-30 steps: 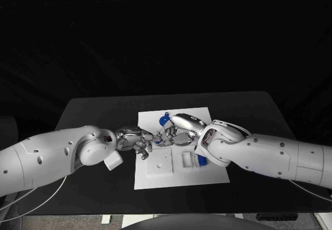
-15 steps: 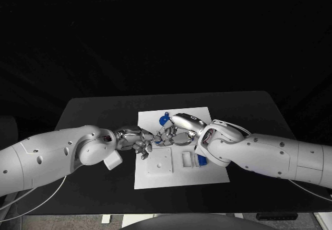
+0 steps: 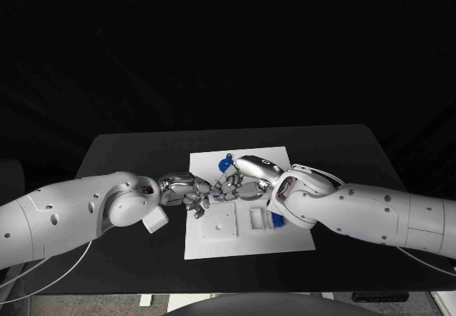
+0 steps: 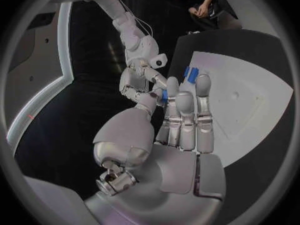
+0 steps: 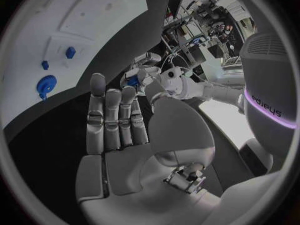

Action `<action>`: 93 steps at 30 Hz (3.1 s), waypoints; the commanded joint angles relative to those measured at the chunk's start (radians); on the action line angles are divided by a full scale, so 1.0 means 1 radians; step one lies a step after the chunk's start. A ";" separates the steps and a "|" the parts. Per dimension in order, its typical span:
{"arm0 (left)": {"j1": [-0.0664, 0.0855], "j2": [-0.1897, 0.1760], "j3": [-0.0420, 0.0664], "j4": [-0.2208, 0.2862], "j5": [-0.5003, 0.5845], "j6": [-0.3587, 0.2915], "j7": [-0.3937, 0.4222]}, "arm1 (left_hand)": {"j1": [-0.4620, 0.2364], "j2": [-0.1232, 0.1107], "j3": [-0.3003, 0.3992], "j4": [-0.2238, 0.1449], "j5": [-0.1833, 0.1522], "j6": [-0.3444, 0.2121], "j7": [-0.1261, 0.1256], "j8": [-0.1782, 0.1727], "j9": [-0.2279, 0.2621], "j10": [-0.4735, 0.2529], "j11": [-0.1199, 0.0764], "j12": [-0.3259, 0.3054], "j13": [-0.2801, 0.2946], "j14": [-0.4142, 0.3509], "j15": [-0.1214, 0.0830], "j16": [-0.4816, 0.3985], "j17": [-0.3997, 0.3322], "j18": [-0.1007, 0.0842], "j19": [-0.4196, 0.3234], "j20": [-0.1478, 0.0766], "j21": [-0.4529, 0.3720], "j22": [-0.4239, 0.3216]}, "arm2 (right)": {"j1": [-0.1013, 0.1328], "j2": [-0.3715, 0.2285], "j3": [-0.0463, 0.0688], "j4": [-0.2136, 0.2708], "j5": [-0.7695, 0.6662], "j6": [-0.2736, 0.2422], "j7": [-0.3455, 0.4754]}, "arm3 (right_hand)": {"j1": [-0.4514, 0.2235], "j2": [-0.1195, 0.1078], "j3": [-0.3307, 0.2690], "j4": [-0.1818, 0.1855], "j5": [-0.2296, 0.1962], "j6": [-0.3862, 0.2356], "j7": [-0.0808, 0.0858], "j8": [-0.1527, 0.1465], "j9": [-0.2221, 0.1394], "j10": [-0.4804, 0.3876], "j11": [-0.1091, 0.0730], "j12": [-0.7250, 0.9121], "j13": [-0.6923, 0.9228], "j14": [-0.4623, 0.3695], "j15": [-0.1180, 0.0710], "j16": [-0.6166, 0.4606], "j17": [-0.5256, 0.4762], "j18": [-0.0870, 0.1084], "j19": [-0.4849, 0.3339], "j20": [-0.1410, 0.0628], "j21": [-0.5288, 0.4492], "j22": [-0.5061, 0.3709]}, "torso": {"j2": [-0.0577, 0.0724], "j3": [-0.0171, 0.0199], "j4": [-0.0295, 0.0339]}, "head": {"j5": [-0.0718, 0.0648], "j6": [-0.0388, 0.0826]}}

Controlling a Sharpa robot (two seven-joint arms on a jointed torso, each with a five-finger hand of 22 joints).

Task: Assemble the parts on the task board

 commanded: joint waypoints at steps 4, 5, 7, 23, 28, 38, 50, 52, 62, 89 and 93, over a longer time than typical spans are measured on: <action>0.002 0.000 0.002 0.002 0.008 0.020 0.033 | -0.011 0.021 0.064 -0.042 -0.009 0.001 -0.009 0.019 0.077 0.015 -0.001 -0.002 0.000 0.003 -0.001 0.004 0.002 0.016 -0.006 -0.001 0.014 0.020 | -0.002 -0.004 -0.001 -0.004 -0.002 0.008 -0.017 | -0.014 0.003 -0.014 0.009 0.021 0.024 -0.033 0.003 0.028 -0.012 0.000 -0.011 -0.002 -0.002 0.005 -0.016 -0.005 -0.011 0.003 0.005 -0.014 -0.006 | 0.000 0.0001 0.0003 | 0.001 -0.001; 0.002 0.000 0.002 0.001 0.009 0.020 0.033 | -0.012 0.020 0.066 -0.043 -0.009 0.004 -0.009 0.016 0.078 0.016 -0.002 -0.002 0.000 0.003 -0.002 0.004 0.002 0.016 -0.006 -0.002 0.015 0.020 | -0.002 -0.005 -0.001 -0.004 -0.001 0.005 -0.017 | -0.014 0.004 -0.015 0.009 0.021 0.023 -0.033 0.003 0.027 -0.012 0.000 -0.012 -0.002 -0.002 0.006 -0.017 -0.005 -0.011 0.003 0.005 -0.015 -0.007 | 0.000 0.0000 0.0003 | 0.000 -0.001; 0.002 0.000 0.002 0.001 0.009 0.019 0.031 | -0.017 0.022 0.067 -0.042 -0.009 0.009 -0.011 0.015 0.078 0.017 -0.003 -0.002 0.000 0.004 -0.002 0.004 0.003 0.015 -0.007 -0.002 0.016 0.020 | -0.002 -0.007 -0.001 -0.004 0.002 0.000 -0.018 | -0.018 0.002 -0.020 0.010 0.020 0.016 -0.031 0.002 0.022 -0.016 0.002 -0.015 -0.005 -0.004 0.007 -0.020 -0.007 -0.011 0.003 0.006 -0.019 -0.010 | 0.000 -0.0001 0.0003 | 0.001 -0.001; 0.002 -0.001 0.002 -0.002 0.005 0.033 0.016 | -0.081 0.036 0.109 -0.046 0.006 -0.015 -0.017 0.051 0.198 0.009 -0.005 0.011 0.011 0.005 -0.005 0.003 0.008 0.013 -0.006 -0.005 0.018 0.019 | -0.003 -0.018 -0.001 -0.005 0.040 -0.048 -0.018 | -0.054 -0.032 -0.068 0.024 0.060 -0.146 0.020 0.003 -0.020 -0.052 0.035 -0.022 -0.019 -0.031 0.033 -0.041 -0.028 -0.001 -0.010 0.031 -0.058 -0.049 | 0.000 0.0009 -0.0008 | -0.002 0.000; 0.002 -0.001 0.002 -0.001 0.003 0.036 0.015 | -0.079 0.035 0.110 -0.047 0.005 -0.016 -0.017 0.051 0.200 0.008 -0.005 0.012 0.012 0.005 -0.004 0.003 0.008 0.013 -0.006 -0.005 0.018 0.019 | -0.003 -0.019 -0.001 -0.005 0.042 -0.046 -0.020 | -0.046 -0.027 -0.092 0.028 0.061 -0.150 0.021 0.002 -0.020 -0.057 0.036 -0.015 -0.034 -0.034 0.034 -0.035 -0.039 0.002 -0.002 0.034 -0.069 -0.067 | 0.000 0.0003 -0.0003 | -0.004 0.000; 0.002 -0.001 0.002 -0.001 -0.004 0.031 0.010 | -0.081 0.040 0.107 -0.043 -0.008 -0.018 -0.018 0.050 0.209 0.007 -0.005 0.016 0.013 0.007 -0.004 0.004 0.007 0.014 -0.003 -0.005 0.019 0.019 | -0.004 -0.020 -0.001 -0.001 0.052 -0.026 -0.008 | -0.047 -0.022 -0.099 0.027 0.066 -0.142 0.019 0.002 -0.020 -0.057 0.035 -0.009 -0.038 -0.035 0.034 -0.032 -0.044 0.001 -0.002 0.034 -0.070 -0.068 | 0.000 -0.0002 -0.0001 | -0.003 -0.001; 0.002 -0.001 0.002 -0.001 -0.016 0.027 -0.006 | -0.057 0.068 0.083 -0.031 -0.124 -0.041 -0.016 0.066 0.227 -0.007 -0.003 0.040 0.024 0.004 -0.002 0.006 0.008 0.013 0.001 -0.002 0.012 0.018 | -0.006 -0.021 -0.001 0.011 0.064 -0.022 0.014 | -0.044 -0.010 -0.094 0.008 0.083 -0.134 0.017 0.002 -0.020 -0.056 0.033 0.000 -0.039 -0.035 0.031 -0.023 -0.045 0.000 -0.003 0.031 -0.063 -0.058 | 0.000 0.0000 -0.0002 | -0.002 -0.001; 0.002 0.000 0.002 -0.001 -0.018 0.027 -0.009 | -0.070 0.062 0.084 -0.036 -0.066 -0.043 -0.018 0.079 0.235 -0.010 -0.004 0.046 0.028 0.005 -0.004 0.007 0.008 0.013 0.002 -0.003 0.012 0.019 | -0.006 -0.021 -0.001 0.011 0.065 -0.021 0.015 | -0.046 -0.010 -0.091 0.004 0.085 -0.132 0.017 0.002 -0.020 -0.057 0.032 0.001 -0.039 -0.035 0.031 -0.022 -0.045 0.000 -0.004 0.030 -0.061 -0.055 | 0.000 0.0001 -0.0003 | -0.001 -0.001; 0.002 0.002 0.002 0.002 -0.025 0.031 -0.011 | -0.193 0.022 0.182 -0.045 0.198 -0.079 -0.026 0.193 0.285 -0.035 -0.011 0.102 0.047 0.001 -0.009 0.022 0.014 0.012 -0.003 -0.010 0.030 0.021 | -0.006 -0.017 -0.001 0.010 0.067 -0.001 0.012 | -0.048 -0.010 -0.084 0.002 0.092 -0.128 0.016 0.002 -0.020 -0.058 0.032 0.001 -0.039 -0.036 0.030 -0.021 -0.046 0.000 -0.007 0.030 -0.060 -0.050 | 0.000 0.0002 -0.0008 | -0.003 0.000; 0.002 0.002 0.002 0.004 -0.045 0.013 -0.006 | -0.198 0.029 0.198 -0.031 0.215 -0.140 -0.020 0.277 0.236 -0.076 -0.008 0.179 0.050 -0.005 -0.006 0.037 0.008 0.019 -0.014 -0.007 0.061 0.019 | -0.021 -0.007 -0.001 0.003 0.064 0.038 0.009 | -0.056 -0.009 -0.081 0.004 0.099 -0.118 0.013 0.002 -0.020 -0.059 0.031 0.004 -0.038 -0.038 0.030 -0.019 -0.047 -0.001 -0.009 0.030 -0.059 -0.045 | 0.000 0.0003 -0.0003 | -0.003 -0.002; 0.002 0.003 0.002 0.004 -0.052 0.014 -0.005 | -0.187 0.028 0.193 -0.027 0.204 -0.143 -0.019 0.280 0.228 -0.080 -0.007 0.183 0.048 -0.007 -0.005 0.039 0.005 0.020 -0.015 -0.005 0.062 0.019 | -0.022 -0.007 -0.001 0.001 0.064 0.044 0.010 | -0.057 -0.008 -0.082 0.004 0.099 -0.116 0.012 0.002 -0.020 -0.058 0.030 0.004 -0.038 -0.038 0.030 -0.019 -0.047 -0.001 -0.009 0.030 -0.059 -0.045 | 0.000 0.0004 -0.0001 | -0.004 -0.003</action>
